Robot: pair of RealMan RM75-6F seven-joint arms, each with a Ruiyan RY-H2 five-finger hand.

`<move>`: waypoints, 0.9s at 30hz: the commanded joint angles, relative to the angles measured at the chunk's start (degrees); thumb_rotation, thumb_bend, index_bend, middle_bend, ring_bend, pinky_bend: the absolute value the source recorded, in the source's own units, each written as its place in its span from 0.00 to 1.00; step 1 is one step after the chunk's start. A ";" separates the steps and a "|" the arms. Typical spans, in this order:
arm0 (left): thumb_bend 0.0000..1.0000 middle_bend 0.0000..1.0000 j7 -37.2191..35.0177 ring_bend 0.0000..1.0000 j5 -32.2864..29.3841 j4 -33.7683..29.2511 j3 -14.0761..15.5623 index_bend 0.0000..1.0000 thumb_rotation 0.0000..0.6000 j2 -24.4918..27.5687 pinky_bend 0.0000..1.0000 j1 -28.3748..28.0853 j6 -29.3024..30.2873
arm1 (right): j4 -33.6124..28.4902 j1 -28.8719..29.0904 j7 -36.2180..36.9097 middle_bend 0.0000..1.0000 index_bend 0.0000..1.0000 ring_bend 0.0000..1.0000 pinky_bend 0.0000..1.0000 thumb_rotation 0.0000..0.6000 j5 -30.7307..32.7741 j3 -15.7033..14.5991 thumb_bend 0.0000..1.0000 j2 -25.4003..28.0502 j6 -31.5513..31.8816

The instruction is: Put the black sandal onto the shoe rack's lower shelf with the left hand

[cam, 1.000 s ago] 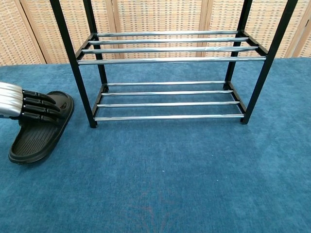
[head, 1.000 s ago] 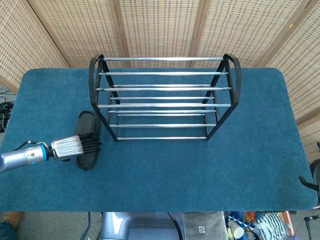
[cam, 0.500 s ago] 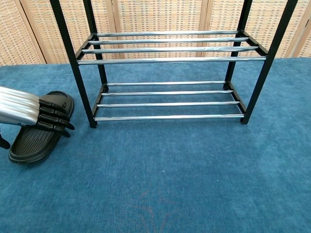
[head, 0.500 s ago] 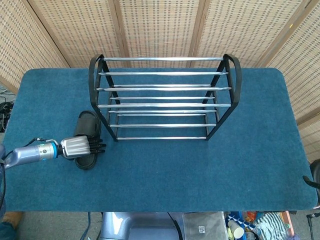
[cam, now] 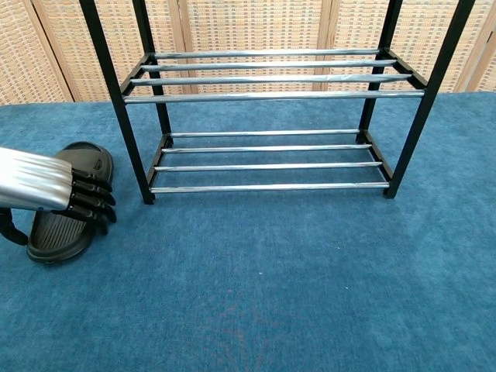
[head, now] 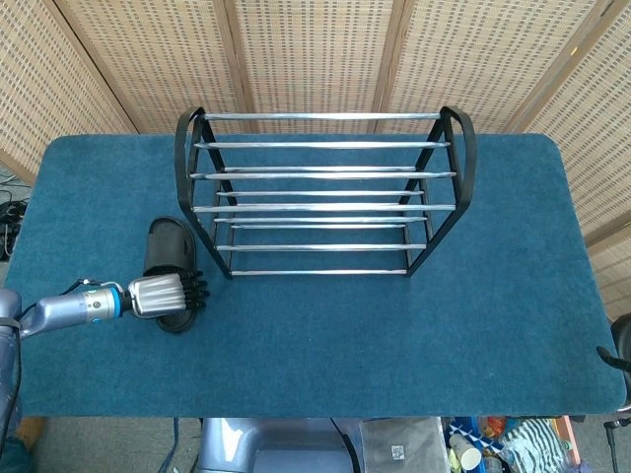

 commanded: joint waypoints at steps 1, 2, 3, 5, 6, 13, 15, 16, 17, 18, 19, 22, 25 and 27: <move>0.17 0.36 0.27 0.27 -0.36 0.27 0.20 0.39 1.00 -0.23 0.29 0.34 0.83 | 0.00 0.01 0.07 0.00 0.00 0.00 0.00 1.00 -0.10 -0.03 0.00 0.00 0.03; 0.17 0.39 0.23 0.30 -0.47 0.32 0.24 0.43 1.00 -0.23 0.31 0.39 1.16 | -0.01 0.01 0.10 0.00 0.00 0.00 0.00 1.00 -0.15 -0.04 0.00 0.01 0.07; 0.17 0.43 0.32 0.33 -0.62 0.40 0.23 0.48 1.00 -0.23 0.35 0.46 1.57 | -0.03 0.00 0.15 0.00 0.00 0.00 0.00 1.00 -0.21 -0.06 0.00 0.02 0.10; 0.17 0.49 0.73 0.38 -1.10 0.59 0.03 0.56 1.00 -0.28 0.39 0.74 2.74 | -0.05 -0.02 0.21 0.00 0.00 0.00 0.00 1.00 -0.35 -0.10 0.00 0.04 0.18; 0.17 0.52 0.84 0.41 -1.31 0.67 -0.06 0.60 1.00 -0.29 0.41 0.87 3.22 | -0.06 -0.04 0.25 0.00 0.00 0.00 0.00 1.00 -0.38 -0.14 0.00 0.05 0.18; 0.17 0.61 2.70 0.49 -1.53 0.91 0.47 0.71 1.00 -0.04 0.49 1.65 7.26 | -0.12 0.00 0.33 0.00 0.00 0.00 0.00 1.00 -0.70 -0.38 0.00 0.03 0.09; 0.17 0.62 3.86 0.49 -1.25 0.74 0.85 0.72 1.00 0.27 0.49 1.74 8.57 | -0.16 0.04 0.22 0.00 0.00 0.00 0.00 1.00 -0.74 -0.44 0.00 -0.01 0.02; 0.17 0.62 4.91 0.49 -0.97 0.63 1.17 0.72 1.00 0.60 0.49 1.74 9.56 | -0.17 0.06 0.19 0.00 0.00 0.00 0.00 1.00 -0.77 -0.50 0.00 -0.05 -0.06; 0.17 0.62 6.04 0.49 -0.70 0.61 1.42 0.72 1.00 0.89 0.49 1.66 10.43 | -0.17 0.13 0.17 0.00 0.00 0.00 0.00 1.00 -0.82 -0.53 0.00 -0.06 -0.15; 0.17 0.62 7.23 0.49 -0.44 0.58 1.66 0.72 1.00 1.22 0.49 1.56 11.25 | -0.22 0.18 0.15 0.00 0.00 0.00 0.00 1.00 -0.90 -0.57 0.00 -0.06 -0.22; 0.17 0.62 8.44 0.49 -0.16 0.33 1.96 0.72 1.00 1.77 0.49 1.47 12.19 | -0.26 0.23 0.13 0.00 0.00 0.00 0.00 1.00 -1.03 -0.63 0.00 -0.06 -0.26; 0.21 0.63 10.72 0.50 0.09 -1.02 2.30 0.73 1.00 3.20 0.50 1.38 14.07 | -0.41 0.26 0.31 0.00 0.00 0.00 0.00 1.00 -1.53 -0.84 0.00 -0.04 -0.23; 0.24 0.63 13.40 0.50 0.26 -3.18 2.46 0.73 1.00 4.47 0.50 1.37 15.65 | -0.67 0.20 0.53 0.00 0.00 0.00 0.00 1.00 -2.23 -1.11 0.00 0.07 -0.01; 0.28 0.63 15.49 0.50 0.57 -4.73 2.64 0.73 1.00 5.17 0.50 1.32 16.58 | -0.93 0.11 0.73 0.00 0.00 0.00 0.00 1.00 -2.78 -1.30 0.00 0.19 0.25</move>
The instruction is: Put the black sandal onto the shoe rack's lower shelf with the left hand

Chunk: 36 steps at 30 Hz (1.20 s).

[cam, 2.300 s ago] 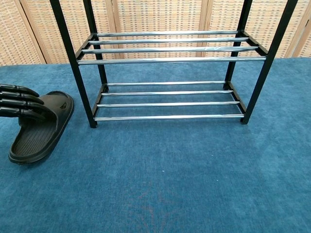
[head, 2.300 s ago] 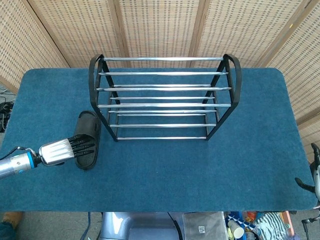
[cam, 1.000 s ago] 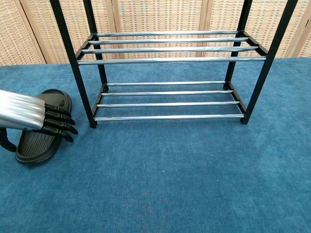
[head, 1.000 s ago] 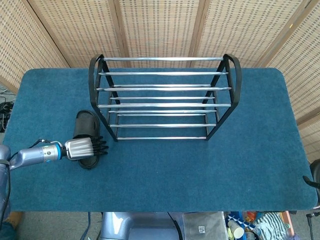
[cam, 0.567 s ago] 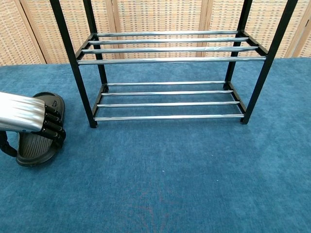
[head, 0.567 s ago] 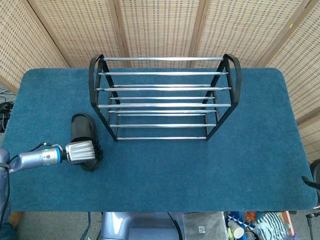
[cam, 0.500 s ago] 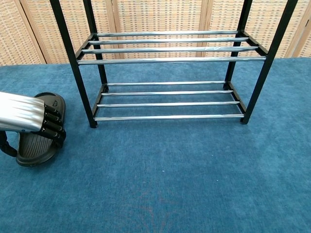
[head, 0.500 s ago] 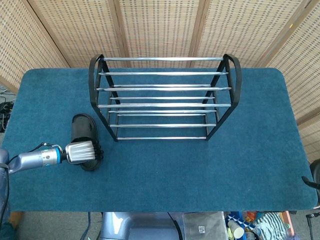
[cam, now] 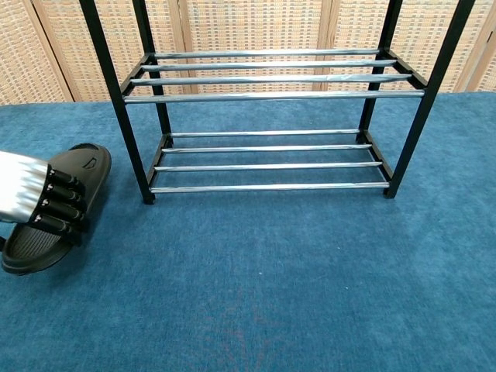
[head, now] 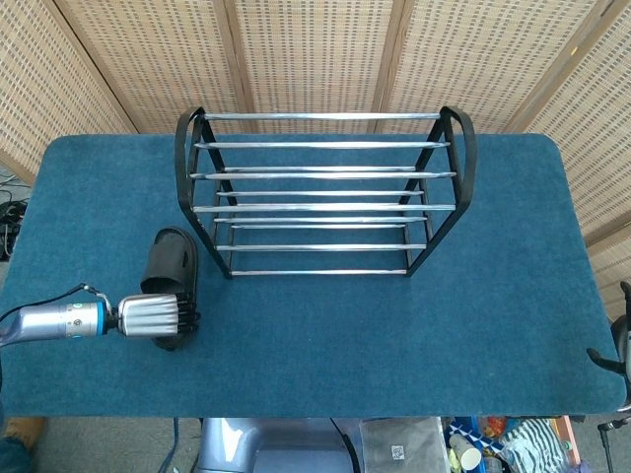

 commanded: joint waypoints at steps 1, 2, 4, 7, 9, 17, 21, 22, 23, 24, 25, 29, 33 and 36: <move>0.29 0.63 4.20 0.50 0.85 -3.24 0.59 0.73 1.00 1.76 0.50 -0.19 2.03 | -0.45 -0.17 0.27 0.00 0.00 0.00 0.00 1.00 -0.79 -0.31 0.00 0.23 0.47; 0.30 0.63 5.48 0.50 1.16 -4.17 0.77 0.73 1.00 2.16 0.50 -0.27 2.43 | -0.62 -0.23 0.43 0.00 0.00 0.00 0.00 1.00 -1.12 -0.41 0.00 0.32 0.63; 0.30 0.63 8.47 0.50 2.05 -6.82 1.25 0.73 1.00 3.21 0.50 -0.51 3.45 | -1.08 -0.41 0.86 0.00 0.00 0.00 0.00 1.00 -1.94 -0.63 0.00 0.57 1.12; 0.30 0.63 12.68 0.50 3.62 -11.27 2.07 0.73 1.00 4.76 0.50 -0.91 4.41 | -1.58 -0.62 1.41 0.00 0.00 0.00 0.00 1.00 -2.98 -0.91 0.00 0.89 1.69; 0.30 0.63 15.77 0.50 4.76 -14.88 2.57 0.73 1.00 5.98 0.50 -1.36 4.49 | -1.79 -0.76 1.80 0.00 0.00 0.00 0.00 1.00 -3.49 -1.10 0.00 1.07 1.92; 0.30 0.63 32.58 0.50 11.02 -36.96 4.52 0.73 1.00 14.20 0.50 -4.81 -1.21 | -2.86 -1.53 4.15 0.00 0.00 0.00 0.00 1.00 -5.75 -1.70 0.00 2.22 3.31; 0.30 0.63 39.19 0.50 13.62 -46.45 4.12 0.73 1.00 17.44 0.50 -6.80 -5.07 | -3.25 -1.92 5.02 0.00 0.00 0.00 0.00 1.00 -6.50 -1.87 0.00 2.69 4.01; 0.30 0.63 40.85 0.50 14.28 -49.20 3.77 0.73 1.00 18.37 0.50 -7.52 -6.46 | -3.36 -2.02 5.27 0.00 0.00 0.00 0.00 1.00 -6.71 -1.91 0.00 2.82 4.21; 0.30 0.63 42.47 0.50 14.78 -51.88 3.06 0.73 1.00 19.20 0.50 -8.43 -7.91 | -3.48 -2.14 5.54 0.00 0.00 0.00 0.00 1.00 -6.97 -1.96 0.00 2.96 4.45; 0.30 0.63 43.25 0.50 14.84 -53.66 2.45 0.73 1.00 19.71 0.50 -9.10 -9.24 | -3.56 -2.22 5.72 0.00 0.00 0.00 0.00 1.00 -7.14 -2.00 0.00 3.06 4.59; 0.30 0.63 43.91 0.50 14.76 -55.58 1.57 0.73 1.00 20.14 0.50 -9.95 -11.03 | -3.62 -2.29 5.92 0.00 0.00 0.00 0.00 1.00 -7.35 -2.05 0.00 3.16 4.71; 0.30 0.63 43.95 0.50 13.52 -58.52 -1.91 0.73 1.00 19.33 0.50 -12.28 -16.80 | -3.67 -2.41 6.38 0.00 0.00 0.00 0.00 1.00 -7.82 -2.25 0.00 3.34 4.83; 0.30 0.63 41.58 0.50 12.16 -56.96 -5.81 0.73 1.00 16.13 0.50 -14.62 -20.88 | -3.50 -2.34 6.51 0.00 0.00 0.00 0.00 1.00 -7.49 -2.18 0.00 3.36 4.47; 0.30 0.63 38.75 0.50 11.68 -54.23 -7.77 0.73 1.00 13.54 0.50 -16.33 -22.31 | -3.30 -2.23 6.61 0.00 0.00 0.00 0.00 1.00 -7.08 -2.06 0.00 3.33 4.08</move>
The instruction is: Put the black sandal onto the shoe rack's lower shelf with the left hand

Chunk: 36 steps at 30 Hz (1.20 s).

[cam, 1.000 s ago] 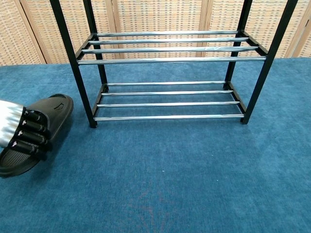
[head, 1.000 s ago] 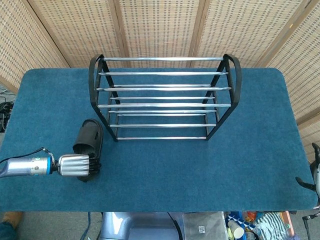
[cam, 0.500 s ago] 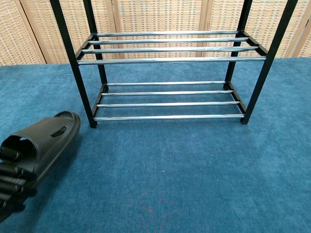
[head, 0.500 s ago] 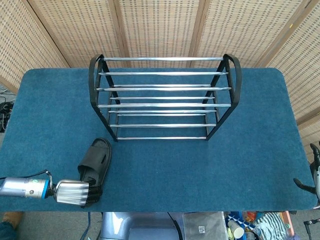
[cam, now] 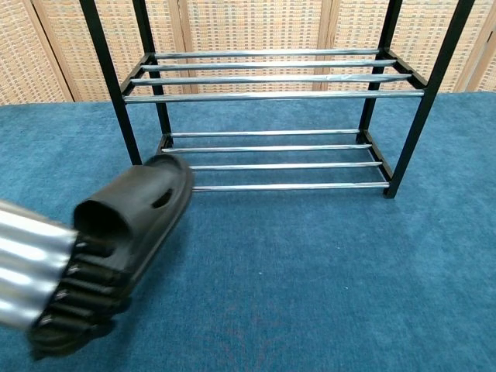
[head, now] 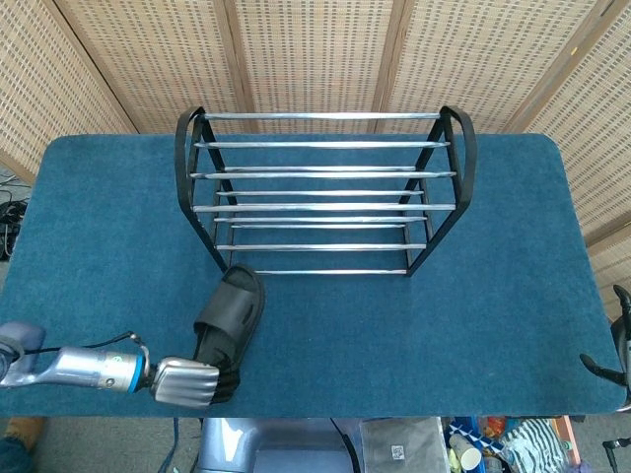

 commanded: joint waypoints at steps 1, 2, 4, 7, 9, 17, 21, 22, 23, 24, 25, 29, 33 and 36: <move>0.30 0.63 -4.25 0.50 -1.20 4.01 -3.13 0.73 1.00 -4.08 0.50 -2.62 -2.15 | 0.18 0.13 0.07 0.00 0.00 0.00 0.00 1.00 0.42 0.14 0.00 -0.02 -0.40; 0.30 0.63 -5.20 0.50 -1.48 5.23 -3.71 0.73 1.00 -5.10 0.50 -2.94 -2.24 | 0.24 0.17 0.11 0.00 0.00 0.00 0.00 1.00 0.60 0.18 0.00 -0.02 -0.56; 0.30 0.63 -7.30 0.50 -2.31 8.06 -4.83 0.73 1.00 -7.32 0.49 -3.49 -2.59 | 0.42 0.18 0.21 0.00 0.00 0.00 0.00 1.00 1.04 0.29 0.00 -0.04 -0.81; 0.30 0.63 -9.95 0.50 -2.86 11.60 -5.78 0.73 1.00 -9.92 0.49 -4.39 -2.63 | 0.67 0.27 0.25 0.00 0.00 0.00 0.00 1.00 1.56 0.45 0.00 -0.09 -1.15; 0.30 0.63 -11.80 0.50 -3.27 14.33 -6.48 0.73 1.00 -11.92 0.49 -5.19 -2.63 | 1.01 0.37 0.26 0.00 0.00 0.00 0.00 1.00 2.20 0.58 0.00 -0.20 -1.65; 0.31 0.63 -16.44 0.50 -4.07 22.47 -7.18 0.73 1.00 -16.57 0.49 -7.88 -2.85 | 2.45 0.70 0.78 0.00 0.00 0.00 0.00 1.00 4.75 1.18 0.00 -0.50 -3.57; 0.31 0.63 -18.15 0.50 -5.21 26.52 -7.12 0.73 1.00 -17.85 0.49 -8.65 -3.39 | 3.19 0.89 0.98 0.00 0.00 0.00 0.00 1.00 5.63 1.34 0.00 -0.68 -4.47; 0.31 0.63 -18.47 0.50 -5.56 27.27 -7.13 0.73 1.00 -18.07 0.49 -8.72 -3.58 | 3.33 0.94 1.02 0.00 0.00 0.00 0.00 1.00 5.79 1.36 0.00 -0.72 -4.68; 0.31 0.63 -18.84 0.50 -5.93 27.98 -7.13 0.73 1.00 -18.29 0.49 -8.76 -3.73 | 3.47 1.00 0.99 0.00 0.00 0.00 0.00 1.00 5.92 1.38 0.00 -0.77 -4.85; 0.31 0.63 -19.14 0.50 -6.27 28.70 -7.10 0.73 1.00 -18.52 0.49 -8.79 -3.86 | 3.57 1.04 0.94 0.00 0.00 0.00 0.00 1.00 6.03 1.38 0.00 -0.82 -5.01; 0.31 0.63 -19.39 0.50 -6.64 29.69 -7.08 0.73 1.00 -18.87 0.49 -8.84 -3.95 | 3.66 1.11 0.90 0.00 0.00 0.00 0.00 1.00 6.17 1.39 0.00 -0.88 -5.22; 0.31 0.63 -20.88 0.50 -8.20 33.28 -7.04 0.73 1.00 -20.63 0.49 -8.62 -4.46 | 3.79 1.28 0.68 0.00 0.00 0.00 0.00 1.00 6.34 1.37 0.00 -1.03 -5.61; 0.31 0.63 -22.54 0.50 -9.65 36.88 -7.19 0.73 1.00 -22.52 0.48 -8.60 -4.61 | 4.13 1.41 0.79 0.00 0.00 0.00 0.00 1.00 6.78 1.42 0.00 -1.19 -6.16; 0.31 0.63 -24.25 0.50 -10.35 39.32 -6.79 0.73 1.00 -23.77 0.48 -8.86 -4.82 | 4.51 1.69 0.76 0.00 0.00 0.00 0.00 1.00 7.50 1.59 0.00 -1.30 -6.99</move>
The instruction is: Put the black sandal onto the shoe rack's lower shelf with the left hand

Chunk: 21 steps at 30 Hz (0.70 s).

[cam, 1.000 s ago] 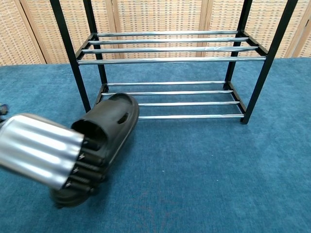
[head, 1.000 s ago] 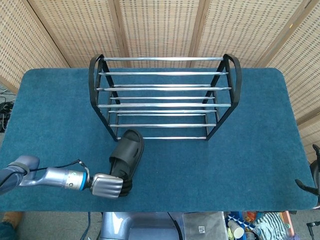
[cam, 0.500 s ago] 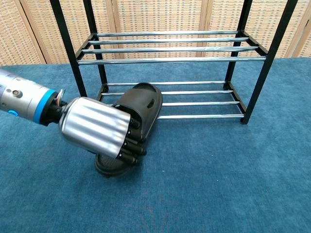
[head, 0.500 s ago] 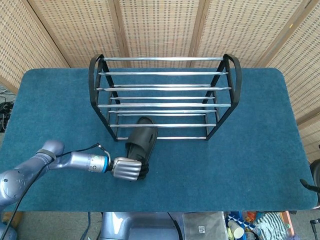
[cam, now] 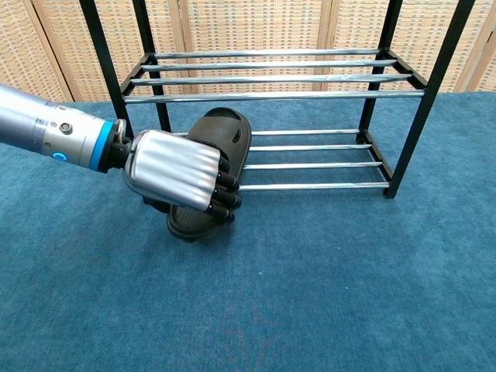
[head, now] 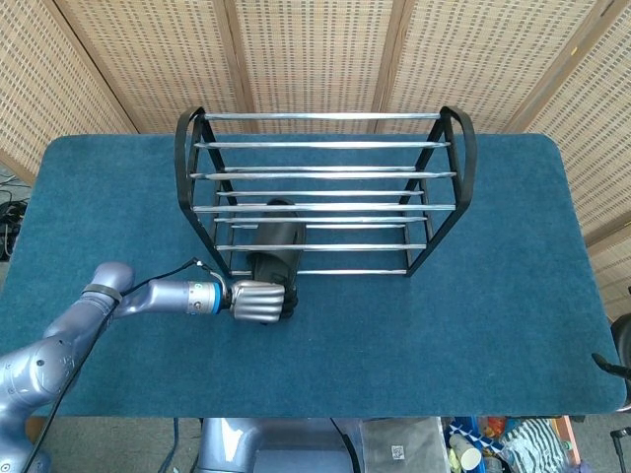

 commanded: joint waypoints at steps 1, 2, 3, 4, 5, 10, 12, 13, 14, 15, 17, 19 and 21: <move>0.31 0.62 -1.95 0.50 -1.02 2.72 0.49 0.73 1.00 -1.69 0.48 -0.22 -0.22 | 0.29 0.22 -0.03 0.00 0.00 0.00 0.00 1.00 0.44 0.16 0.00 -0.09 -0.47; 0.31 0.62 -2.26 0.50 -1.16 3.37 0.69 0.73 1.00 -1.99 0.48 -0.18 -0.24 | 0.36 0.24 -0.06 0.00 0.00 0.00 0.00 1.00 0.52 0.17 0.00 -0.13 -0.53; 0.31 0.62 -2.43 0.50 -1.32 4.05 0.88 0.73 1.00 -2.27 0.48 -0.13 -0.32 | 0.45 0.26 -0.04 0.00 0.00 0.00 0.00 1.00 0.59 0.18 0.00 -0.16 -0.61; 0.31 0.62 -2.48 0.50 -1.46 4.75 1.05 0.73 1.00 -2.51 0.48 -0.11 -0.42 | 0.52 0.29 0.03 0.00 0.00 0.00 0.00 1.00 0.69 0.19 0.00 -0.18 -0.75; 0.31 0.62 -2.67 0.50 -1.65 5.37 1.21 0.73 1.00 -2.68 0.48 -0.06 -0.49 | 0.60 0.32 0.11 0.00 0.00 0.00 0.00 1.00 0.79 0.21 0.00 -0.18 -0.90; 0.31 0.62 -4.00 0.50 -2.35 7.45 2.14 0.73 1.00 -3.21 0.48 0.12 -0.22 | 0.98 0.38 0.52 0.00 0.00 0.00 0.00 1.00 1.11 0.30 0.00 -0.16 -1.32; 0.31 0.62 -4.44 0.50 -2.77 8.02 2.30 0.73 1.00 -3.47 0.48 0.23 -0.11 | 1.05 0.38 0.67 0.00 0.00 0.00 0.00 1.00 1.15 0.34 0.00 -0.13 -1.37; 0.31 0.61 -4.67 0.50 -3.12 8.33 2.34 0.73 1.00 -3.65 0.48 0.31 -0.11 | 1.07 0.39 0.75 0.00 0.00 0.00 0.00 1.00 1.17 0.35 0.00 -0.12 -1.42; 0.31 0.61 -4.78 0.50 -3.40 8.62 2.40 0.73 1.00 -3.79 0.48 0.37 -0.01 | 1.10 0.38 0.78 0.00 0.00 0.00 0.00 1.00 1.20 0.34 0.00 -0.11 -1.46; 0.31 0.60 -5.07 0.49 -4.21 8.71 2.02 0.73 1.00 -3.90 0.48 0.67 -0.42 | 1.11 0.39 0.74 0.00 0.00 0.00 0.00 1.00 1.19 0.28 0.00 -0.14 -1.53; 0.31 0.56 -4.55 0.47 -4.78 8.75 1.99 0.72 1.00 -3.99 0.48 0.78 -0.63 | 0.99 0.41 0.73 0.00 0.00 0.00 0.00 1.00 1.13 0.19 0.00 -0.07 -1.67; 0.31 0.46 -3.92 0.40 -4.97 8.73 2.21 0.65 1.00 -3.91 0.45 0.69 -0.59 | 0.86 0.41 0.70 0.00 0.00 0.00 0.00 1.00 1.14 0.15 0.00 0.04 -1.77; 0.31 0.31 -3.25 0.28 -5.16 8.50 2.43 0.49 1.00 -3.79 0.37 0.59 -1.09 | 0.79 0.41 0.52 0.00 0.00 0.00 0.00 1.00 1.21 0.17 0.00 0.07 -1.73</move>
